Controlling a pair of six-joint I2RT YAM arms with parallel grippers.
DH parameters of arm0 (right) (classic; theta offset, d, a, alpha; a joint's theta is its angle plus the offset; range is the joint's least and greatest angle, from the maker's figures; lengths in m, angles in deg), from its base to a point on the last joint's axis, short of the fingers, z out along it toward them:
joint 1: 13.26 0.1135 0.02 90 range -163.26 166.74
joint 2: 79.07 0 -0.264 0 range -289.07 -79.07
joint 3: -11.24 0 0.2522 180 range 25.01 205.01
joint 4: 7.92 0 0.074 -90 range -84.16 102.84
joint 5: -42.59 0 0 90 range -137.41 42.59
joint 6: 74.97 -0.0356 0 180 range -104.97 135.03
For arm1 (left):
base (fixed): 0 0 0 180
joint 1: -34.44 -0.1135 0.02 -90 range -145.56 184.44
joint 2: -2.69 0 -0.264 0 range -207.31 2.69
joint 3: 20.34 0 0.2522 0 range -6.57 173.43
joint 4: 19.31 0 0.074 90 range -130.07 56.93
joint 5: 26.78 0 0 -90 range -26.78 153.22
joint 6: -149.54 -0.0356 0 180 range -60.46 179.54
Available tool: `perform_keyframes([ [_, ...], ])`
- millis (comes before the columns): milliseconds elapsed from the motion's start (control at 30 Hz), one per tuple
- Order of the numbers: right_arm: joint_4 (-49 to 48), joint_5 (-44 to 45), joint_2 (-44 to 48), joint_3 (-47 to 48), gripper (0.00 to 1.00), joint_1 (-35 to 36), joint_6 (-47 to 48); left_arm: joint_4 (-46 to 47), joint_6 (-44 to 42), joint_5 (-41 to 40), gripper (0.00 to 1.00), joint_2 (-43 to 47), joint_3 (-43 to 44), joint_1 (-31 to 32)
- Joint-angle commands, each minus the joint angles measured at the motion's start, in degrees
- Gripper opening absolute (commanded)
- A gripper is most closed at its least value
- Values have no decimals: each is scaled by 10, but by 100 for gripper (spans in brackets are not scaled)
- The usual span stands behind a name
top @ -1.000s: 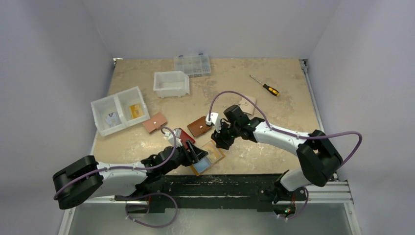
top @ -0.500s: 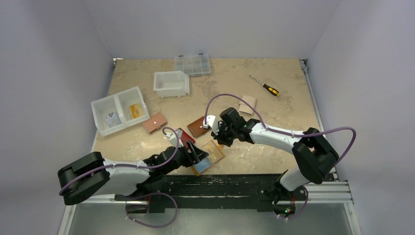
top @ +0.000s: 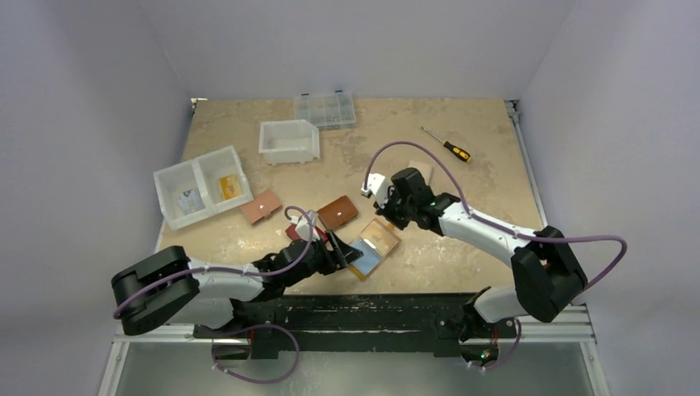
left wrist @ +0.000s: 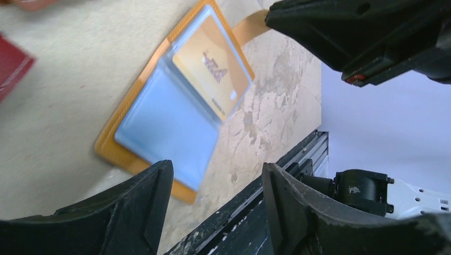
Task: Take the credit cards out of the card holder
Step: Remove the credit card from the card holder.
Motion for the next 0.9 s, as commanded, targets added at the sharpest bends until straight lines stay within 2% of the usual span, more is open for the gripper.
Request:
perform_keyframes([
  [0,4,33,30,-14,0,-36,14,54,-28,21,66,-63,67,3],
  [100,8,33,37,-20,1,-48,19,87,-28,45,65,-119,98,3],
  [267,7,24,47,-14,32,-80,12,132,-19,66,65,-186,128,3],
  [367,0,4,79,-17,46,-99,5,134,-24,65,65,-203,143,3],
  [500,4,-95,117,-19,50,-113,-11,92,-44,46,64,-196,157,3],
  [600,19,-184,117,-14,44,-114,-25,67,-56,32,64,-188,163,3],
  [667,34,-201,98,-6,31,-114,-18,61,-59,25,64,-185,164,3],
  [700,40,-209,84,-2,20,-114,-17,61,-60,23,64,-184,164,3],
  [767,53,-209,51,10,8,-114,-10,59,-65,18,64,-185,165,3],
  [867,64,-180,6,26,2,-114,-4,50,-70,5,63,-186,167,3],
])
